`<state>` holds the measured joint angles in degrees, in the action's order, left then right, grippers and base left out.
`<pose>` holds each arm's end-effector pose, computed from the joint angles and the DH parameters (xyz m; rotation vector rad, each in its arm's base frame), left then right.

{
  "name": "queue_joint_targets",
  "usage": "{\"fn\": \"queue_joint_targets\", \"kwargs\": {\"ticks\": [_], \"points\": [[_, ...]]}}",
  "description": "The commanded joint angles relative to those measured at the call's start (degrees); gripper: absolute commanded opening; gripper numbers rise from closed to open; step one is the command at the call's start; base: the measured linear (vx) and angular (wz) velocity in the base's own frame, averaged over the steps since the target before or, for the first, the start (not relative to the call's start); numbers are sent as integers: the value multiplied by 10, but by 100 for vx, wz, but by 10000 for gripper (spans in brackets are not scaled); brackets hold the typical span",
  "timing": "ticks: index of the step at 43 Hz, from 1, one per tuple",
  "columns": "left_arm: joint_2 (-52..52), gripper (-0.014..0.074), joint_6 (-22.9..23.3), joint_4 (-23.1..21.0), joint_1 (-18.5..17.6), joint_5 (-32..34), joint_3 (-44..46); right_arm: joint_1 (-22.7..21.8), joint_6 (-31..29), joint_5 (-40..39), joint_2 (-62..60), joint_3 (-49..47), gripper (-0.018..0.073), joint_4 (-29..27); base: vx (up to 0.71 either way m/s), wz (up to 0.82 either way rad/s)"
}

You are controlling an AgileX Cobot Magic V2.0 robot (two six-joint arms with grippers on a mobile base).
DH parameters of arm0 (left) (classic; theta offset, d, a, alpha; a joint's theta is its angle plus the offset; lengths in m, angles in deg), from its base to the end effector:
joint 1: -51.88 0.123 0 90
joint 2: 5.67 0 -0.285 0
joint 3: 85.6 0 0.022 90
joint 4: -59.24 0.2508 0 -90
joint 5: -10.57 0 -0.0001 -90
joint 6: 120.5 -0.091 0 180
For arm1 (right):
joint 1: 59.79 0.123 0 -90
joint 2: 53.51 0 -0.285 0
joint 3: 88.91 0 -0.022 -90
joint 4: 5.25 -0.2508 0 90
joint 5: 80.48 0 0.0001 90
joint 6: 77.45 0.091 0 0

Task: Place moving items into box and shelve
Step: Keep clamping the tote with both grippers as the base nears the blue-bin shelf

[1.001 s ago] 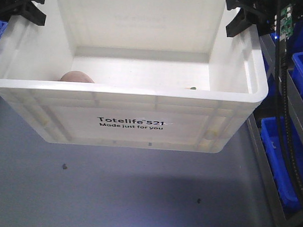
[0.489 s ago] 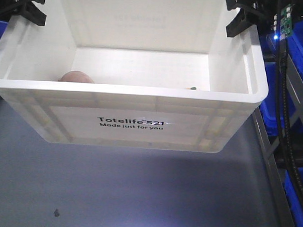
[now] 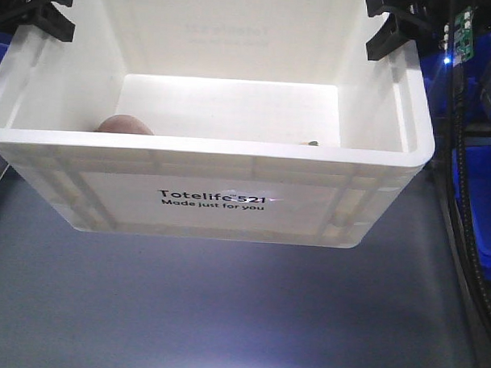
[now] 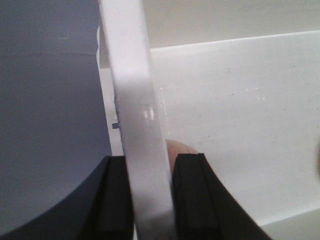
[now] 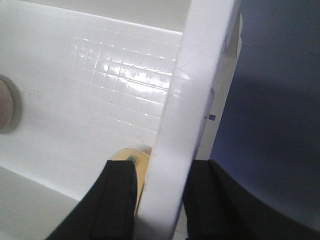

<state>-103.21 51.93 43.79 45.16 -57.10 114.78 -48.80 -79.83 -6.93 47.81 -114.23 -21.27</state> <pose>0.3238 -0.0607 0.4112 0.2825 2.4912 -0.3496 0.3284 0.0883 0.4093 -0.2950 2.5863 0.4316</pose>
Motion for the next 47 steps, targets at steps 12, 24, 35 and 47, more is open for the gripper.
{"fn": "queue_joint_targets", "kwargs": {"ticks": [12, 24, 35, 47], "points": [[33, -6, -5, -71, -8, 58, 26, 6, -16, -57, -35, -23, -4, -76, 43, 30], [33, -6, -5, -71, -8, 58, 26, 6, -16, -57, -35, -23, -4, -76, 39, 42], [33, -6, -5, -71, -8, 58, 26, 6, -16, -57, -35, -23, -4, -76, 34, 51], [33, -6, -5, -71, -8, 58, 26, 5, -16, -57, -35, -23, -4, -75, 26, 63]]}}
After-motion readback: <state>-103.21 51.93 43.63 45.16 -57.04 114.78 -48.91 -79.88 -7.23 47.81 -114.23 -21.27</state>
